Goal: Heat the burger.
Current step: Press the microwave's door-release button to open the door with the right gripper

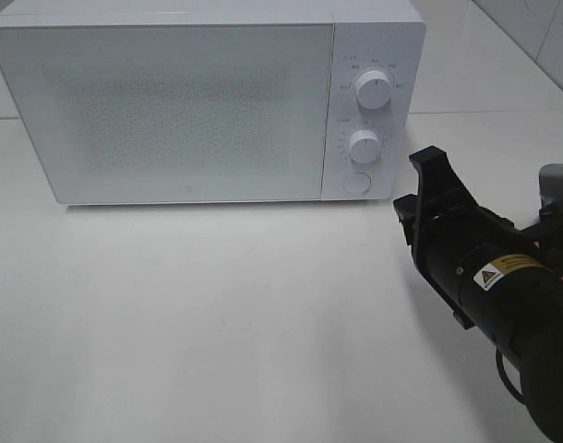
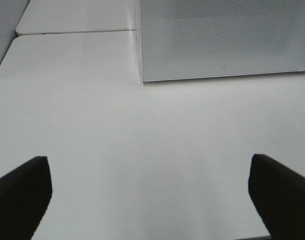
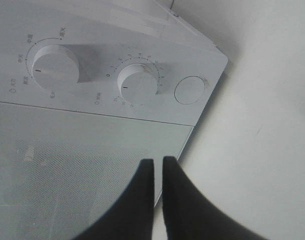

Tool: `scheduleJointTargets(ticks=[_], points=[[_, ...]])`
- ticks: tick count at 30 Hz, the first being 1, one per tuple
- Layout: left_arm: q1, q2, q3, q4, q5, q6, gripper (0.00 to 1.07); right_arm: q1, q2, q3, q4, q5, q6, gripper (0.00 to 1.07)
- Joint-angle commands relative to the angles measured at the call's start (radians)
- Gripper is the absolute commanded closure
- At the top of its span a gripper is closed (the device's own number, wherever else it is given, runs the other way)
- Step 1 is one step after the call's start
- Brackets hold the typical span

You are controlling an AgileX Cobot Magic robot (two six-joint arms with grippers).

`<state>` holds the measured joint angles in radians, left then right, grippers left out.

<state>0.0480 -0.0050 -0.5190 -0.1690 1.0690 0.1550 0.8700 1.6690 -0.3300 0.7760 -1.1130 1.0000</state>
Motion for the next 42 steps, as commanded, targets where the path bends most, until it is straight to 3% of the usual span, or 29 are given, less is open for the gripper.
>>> scheduleJointTargets(ticks=[1,11,27,33,42], points=[[0.002,-0.023,0.002,-0.008,0.004,-0.005,0.07,-0.001,-0.001,-0.007,0.001,0.011,0.061,1.07],[0.002,-0.023,0.002,-0.008,0.004,-0.005,0.07,-0.006,0.040,-0.010,0.042,0.049,0.208,1.07],[0.002,-0.023,0.002,-0.008,0.004,-0.005,0.07,-0.007,0.178,-0.112,0.022,0.111,0.366,1.07],[0.002,-0.023,0.002,-0.008,0.004,-0.005,0.07,-0.084,0.208,-0.150,-0.092,0.147,0.442,1.07],[0.002,-0.023,0.002,-0.007,0.004,-0.006,0.07,-0.170,0.208,-0.183,-0.126,0.180,0.444,1.07]])
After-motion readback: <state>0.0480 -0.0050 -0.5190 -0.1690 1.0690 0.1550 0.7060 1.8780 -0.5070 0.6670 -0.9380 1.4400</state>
